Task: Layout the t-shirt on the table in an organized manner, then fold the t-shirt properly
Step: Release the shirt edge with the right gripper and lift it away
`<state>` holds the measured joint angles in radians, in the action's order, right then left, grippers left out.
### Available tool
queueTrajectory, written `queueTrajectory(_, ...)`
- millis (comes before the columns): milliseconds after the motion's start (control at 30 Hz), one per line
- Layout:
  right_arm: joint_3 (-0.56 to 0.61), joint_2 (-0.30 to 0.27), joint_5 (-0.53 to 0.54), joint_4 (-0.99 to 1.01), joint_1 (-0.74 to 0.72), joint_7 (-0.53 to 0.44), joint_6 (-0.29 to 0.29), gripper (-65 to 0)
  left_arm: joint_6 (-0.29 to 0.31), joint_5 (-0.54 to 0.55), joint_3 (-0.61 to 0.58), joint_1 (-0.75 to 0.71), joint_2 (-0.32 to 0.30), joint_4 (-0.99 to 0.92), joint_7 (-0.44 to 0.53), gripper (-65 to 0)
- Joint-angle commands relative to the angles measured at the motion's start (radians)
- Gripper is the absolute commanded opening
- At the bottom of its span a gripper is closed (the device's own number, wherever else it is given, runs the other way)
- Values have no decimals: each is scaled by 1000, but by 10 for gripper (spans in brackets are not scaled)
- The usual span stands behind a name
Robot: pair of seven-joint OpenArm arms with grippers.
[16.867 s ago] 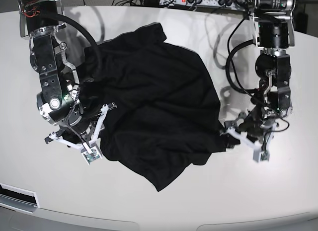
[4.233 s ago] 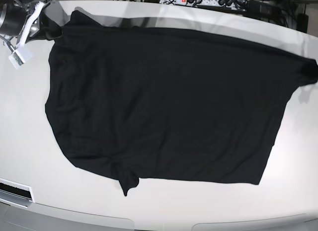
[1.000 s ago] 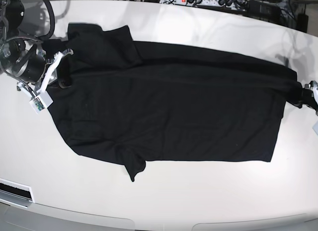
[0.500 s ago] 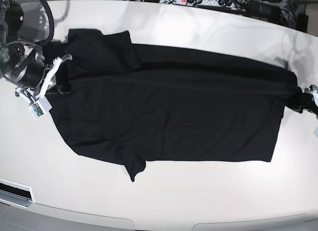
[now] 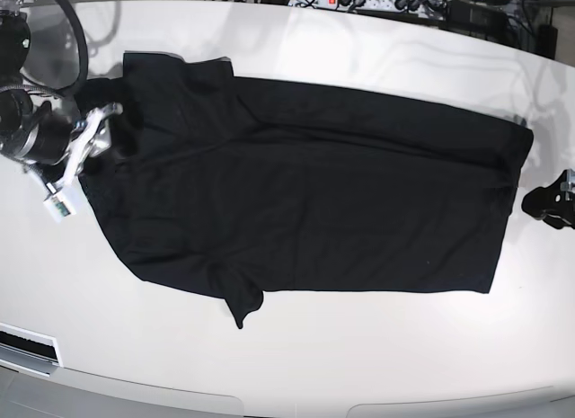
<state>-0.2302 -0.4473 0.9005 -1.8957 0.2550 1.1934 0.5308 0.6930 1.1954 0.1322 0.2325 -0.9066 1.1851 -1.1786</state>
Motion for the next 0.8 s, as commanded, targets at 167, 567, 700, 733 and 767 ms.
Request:
queueTrajectory(167, -7, -7, 1, -16, 175, -70, -34, -252, 5, 18, 12, -34, -24, 10, 11, -243)
queueTrajectory(567, -8, 204, -336, -15, 282, -190, -178, -252, 5, 20, 12, -38, -22, 10, 11, -243)
queueTrajectory(700, -13, 218, -371, -11, 282, -216, -200, -252, 5, 21, 12, -39, -22, 10, 11, -243)
queueTrajectory(733, -13, 217, -375, -3, 282, -223, -204, -252, 5, 20, 12, -39, -22, 10, 11, -243)
queueTrajectory(767, -13, 217, -385, 7, 282, -234, -217, -252, 5, 20, 12, -39, -22, 10, 10, -243)
